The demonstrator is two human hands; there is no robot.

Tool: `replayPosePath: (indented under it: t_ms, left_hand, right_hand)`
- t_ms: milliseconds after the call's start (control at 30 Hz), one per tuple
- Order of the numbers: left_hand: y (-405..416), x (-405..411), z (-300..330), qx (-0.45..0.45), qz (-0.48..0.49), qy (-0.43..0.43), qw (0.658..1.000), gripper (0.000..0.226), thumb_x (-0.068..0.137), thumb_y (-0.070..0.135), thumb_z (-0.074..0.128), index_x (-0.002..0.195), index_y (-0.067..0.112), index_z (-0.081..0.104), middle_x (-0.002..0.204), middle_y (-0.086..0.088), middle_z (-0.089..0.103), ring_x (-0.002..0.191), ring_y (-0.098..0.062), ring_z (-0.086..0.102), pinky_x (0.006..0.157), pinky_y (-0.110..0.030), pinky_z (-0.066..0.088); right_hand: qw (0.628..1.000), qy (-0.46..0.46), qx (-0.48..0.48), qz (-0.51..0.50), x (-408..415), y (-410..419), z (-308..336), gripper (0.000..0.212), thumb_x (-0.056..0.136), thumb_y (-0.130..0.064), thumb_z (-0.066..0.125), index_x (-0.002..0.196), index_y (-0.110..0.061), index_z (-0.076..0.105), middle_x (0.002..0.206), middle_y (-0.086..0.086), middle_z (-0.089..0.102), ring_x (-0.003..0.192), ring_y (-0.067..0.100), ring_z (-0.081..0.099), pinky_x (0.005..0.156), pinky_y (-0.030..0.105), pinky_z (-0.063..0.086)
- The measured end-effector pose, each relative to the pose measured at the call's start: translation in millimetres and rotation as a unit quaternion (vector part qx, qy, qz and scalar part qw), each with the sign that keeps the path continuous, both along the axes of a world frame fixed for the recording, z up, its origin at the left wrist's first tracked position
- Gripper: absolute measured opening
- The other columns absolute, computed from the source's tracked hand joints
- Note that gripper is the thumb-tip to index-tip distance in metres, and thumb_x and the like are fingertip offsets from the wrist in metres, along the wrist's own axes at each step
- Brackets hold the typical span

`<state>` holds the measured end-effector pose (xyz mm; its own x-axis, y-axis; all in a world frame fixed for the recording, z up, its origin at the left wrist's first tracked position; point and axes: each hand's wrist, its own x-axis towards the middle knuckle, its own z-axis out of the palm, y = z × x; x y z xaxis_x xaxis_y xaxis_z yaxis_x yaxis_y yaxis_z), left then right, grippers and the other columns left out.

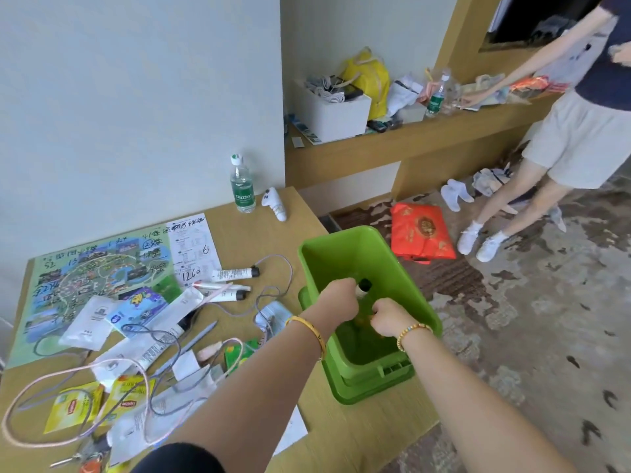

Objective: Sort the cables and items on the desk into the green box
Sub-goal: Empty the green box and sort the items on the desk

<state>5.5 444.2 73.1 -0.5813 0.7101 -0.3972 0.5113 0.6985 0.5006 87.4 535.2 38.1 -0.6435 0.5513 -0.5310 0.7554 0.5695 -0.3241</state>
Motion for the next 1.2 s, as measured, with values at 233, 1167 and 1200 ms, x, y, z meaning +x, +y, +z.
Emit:
replayPosePath:
  t_ms: [233,1167,1200]
  left_hand:
    - [-56.2,-39.6,15.0,0.168,0.08,0.064,0.98,0.038,0.093,0.006,0.038,0.128,0.011,0.052,0.125,-0.016,0.054,0.097,-0.035,0.059,0.072,-0.028,0.041]
    - [-213.5,19.0,-110.4,-0.163,-0.157,0.197,0.954,0.044,0.085,-0.001,0.05,0.127,0.011,0.046,0.128,-0.011,0.051,0.12,-0.031,0.042,0.094,-0.041,0.038]
    - [-210.4,21.8,-111.9,-0.165,-0.161,0.209,0.95,0.043,0.084,-0.001,0.051,0.125,0.01,0.047,0.127,-0.011,0.05,0.119,-0.031,0.041,0.094,-0.039,0.037]
  right_hand:
    - [0.998,0.047,0.051,-0.013,-14.2,-12.3,14.0,0.033,0.09,-0.002,0.04,0.12,-0.005,0.052,0.117,0.015,0.058,0.101,0.03,0.058,0.086,0.039,0.049]
    - [0.993,-0.103,0.027,0.043,42.5,-192.2,-94.4,0.057,0.086,-0.049,0.049,0.129,-0.012,0.042,0.137,0.011,0.043,0.128,0.029,0.037,0.106,0.038,0.027]
    - [0.994,-0.106,0.025,0.029,41.4,-195.4,-95.7,0.057,0.086,-0.047,0.05,0.129,-0.012,0.042,0.137,0.01,0.042,0.128,0.029,0.035,0.107,0.039,0.026]
